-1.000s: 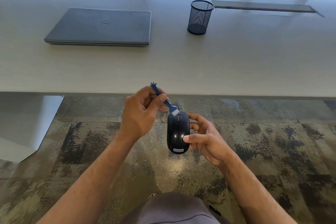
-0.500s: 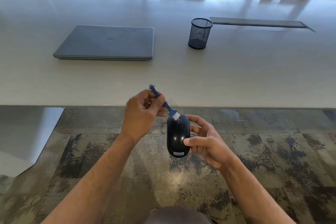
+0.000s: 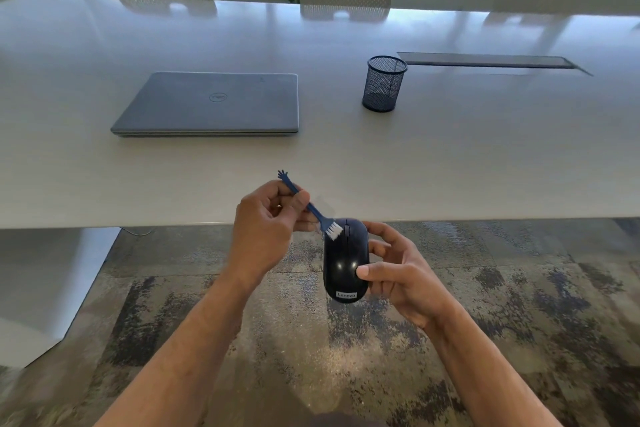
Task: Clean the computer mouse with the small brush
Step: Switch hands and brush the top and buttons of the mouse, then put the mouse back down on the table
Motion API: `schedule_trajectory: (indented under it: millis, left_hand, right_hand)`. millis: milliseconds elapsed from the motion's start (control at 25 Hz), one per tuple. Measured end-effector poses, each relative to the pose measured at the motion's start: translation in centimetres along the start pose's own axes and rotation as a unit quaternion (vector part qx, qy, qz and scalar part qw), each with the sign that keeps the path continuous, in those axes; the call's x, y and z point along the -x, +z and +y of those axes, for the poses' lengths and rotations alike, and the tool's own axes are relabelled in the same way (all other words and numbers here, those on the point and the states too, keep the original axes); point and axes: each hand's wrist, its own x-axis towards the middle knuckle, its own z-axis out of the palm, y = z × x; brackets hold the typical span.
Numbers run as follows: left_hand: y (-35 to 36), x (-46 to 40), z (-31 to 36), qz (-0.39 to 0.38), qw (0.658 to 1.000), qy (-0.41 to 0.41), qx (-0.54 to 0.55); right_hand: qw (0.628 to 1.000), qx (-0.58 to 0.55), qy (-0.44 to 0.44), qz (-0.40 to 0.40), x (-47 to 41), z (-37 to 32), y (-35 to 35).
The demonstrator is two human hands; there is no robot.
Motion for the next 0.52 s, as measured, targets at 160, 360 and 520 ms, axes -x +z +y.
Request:
schedule_trajectory:
  millis: [160, 360, 520]
  left_hand:
    - [-0.9, -1.6, 0.0, 0.072, 0.997, 0.02, -0.024]
    - [-0.1, -2.2, 0.5, 0.001, 0.999, 0.023, 0.022]
    - [0.5, -4.2, 0.6, 0.058, 0.998, 0.015, 0.008]
  right_hand:
    - [1.0, 0.011, -0.008, -0.005, -0.1, -0.1, 0.1]
    - [0.999, 0.001, -0.027, 0.02, -1.4, -1.5, -0.5]
    - [0.999, -0.001, -0.037, 0.006, -2.8, -2.8, -1.5]
